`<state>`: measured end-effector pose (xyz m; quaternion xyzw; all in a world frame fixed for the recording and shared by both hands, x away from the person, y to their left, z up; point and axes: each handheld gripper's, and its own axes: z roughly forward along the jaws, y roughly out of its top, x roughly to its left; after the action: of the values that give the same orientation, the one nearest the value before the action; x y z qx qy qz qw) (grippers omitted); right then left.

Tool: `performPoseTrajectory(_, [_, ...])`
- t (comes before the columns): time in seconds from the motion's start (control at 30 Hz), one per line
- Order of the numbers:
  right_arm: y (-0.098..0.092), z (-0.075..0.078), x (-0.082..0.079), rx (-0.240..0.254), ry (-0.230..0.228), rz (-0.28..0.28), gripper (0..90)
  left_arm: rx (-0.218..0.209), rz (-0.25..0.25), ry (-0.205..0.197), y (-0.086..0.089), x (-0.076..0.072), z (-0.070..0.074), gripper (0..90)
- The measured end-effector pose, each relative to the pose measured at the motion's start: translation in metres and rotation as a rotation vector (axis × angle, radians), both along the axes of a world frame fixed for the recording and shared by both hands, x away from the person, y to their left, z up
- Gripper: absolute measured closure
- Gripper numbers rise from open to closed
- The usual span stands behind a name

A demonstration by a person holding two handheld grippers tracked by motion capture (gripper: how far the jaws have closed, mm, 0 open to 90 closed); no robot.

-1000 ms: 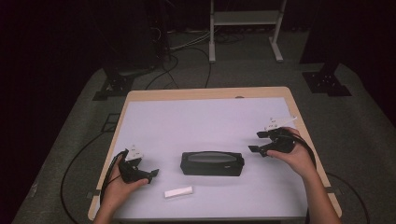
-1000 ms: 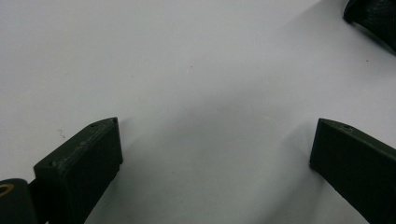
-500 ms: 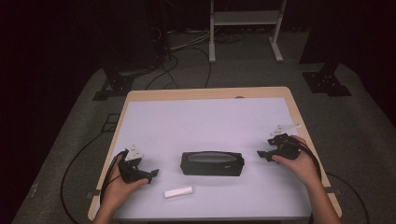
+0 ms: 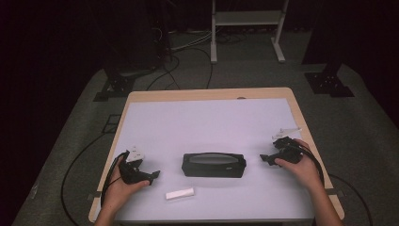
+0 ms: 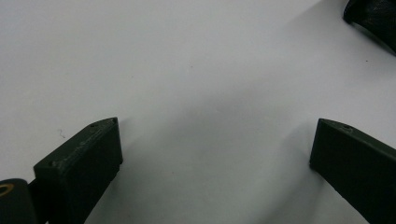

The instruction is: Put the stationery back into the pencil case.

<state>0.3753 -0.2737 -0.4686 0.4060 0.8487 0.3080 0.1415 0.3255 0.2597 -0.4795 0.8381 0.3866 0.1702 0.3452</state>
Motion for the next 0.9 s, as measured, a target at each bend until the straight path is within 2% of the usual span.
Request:
performPoseTrajectory(0.07, [0.001,-0.002,0.000,-0.006,0.003,-0.001,14.9,-0.001,0.000,0.000,0.000,0.000,0.000,1.6])
performPoseTrajectory(0.17, [0.002,-0.004,-0.002,0.013,0.000,-0.025,13.6,0.002,-0.001,0.000,0.000,0.000,0.000,1.6])
performPoseTrajectory(0.3, [0.000,-0.009,-0.006,0.036,-0.050,-0.032,12.6,-0.001,0.000,-0.001,0.001,0.000,0.002,3.6])
performPoseTrajectory(0.37, [-0.001,-0.010,-0.008,0.048,-0.066,-0.035,12.6,-0.001,-0.001,-0.008,0.003,-0.001,0.004,6.8])
performPoseTrajectory(0.4, [-0.001,-0.010,-0.008,0.048,-0.066,-0.035,12.6,-0.001,-0.001,-0.008,0.003,-0.001,0.004,13.4])
performPoseTrajectory(0.43, [-0.002,-0.013,-0.009,0.061,-0.085,-0.033,12.4,-0.002,-0.013,-0.004,0.003,-0.002,0.006,15.6])
performPoseTrajectory(0.5, [-0.003,-0.015,-0.011,0.078,-0.101,-0.033,12.4,0.002,-0.027,-0.001,0.002,-0.003,0.006,16.9])
performPoseTrajectory(0.67, [-0.004,-0.015,-0.011,0.077,-0.102,-0.033,12.4,-0.008,-0.067,0.020,-0.002,-0.005,0.009,21.6])
performPoseTrajectory(0.73, [-0.004,-0.015,-0.011,0.079,-0.102,-0.033,12.4,-0.002,-0.082,0.039,-0.006,-0.007,0.013,23.2])
performPoseTrajectory(0.9, [-0.004,-0.015,-0.011,0.080,-0.103,-0.034,12.4,0.011,-0.109,0.050,-0.009,-0.010,0.017,29.0])
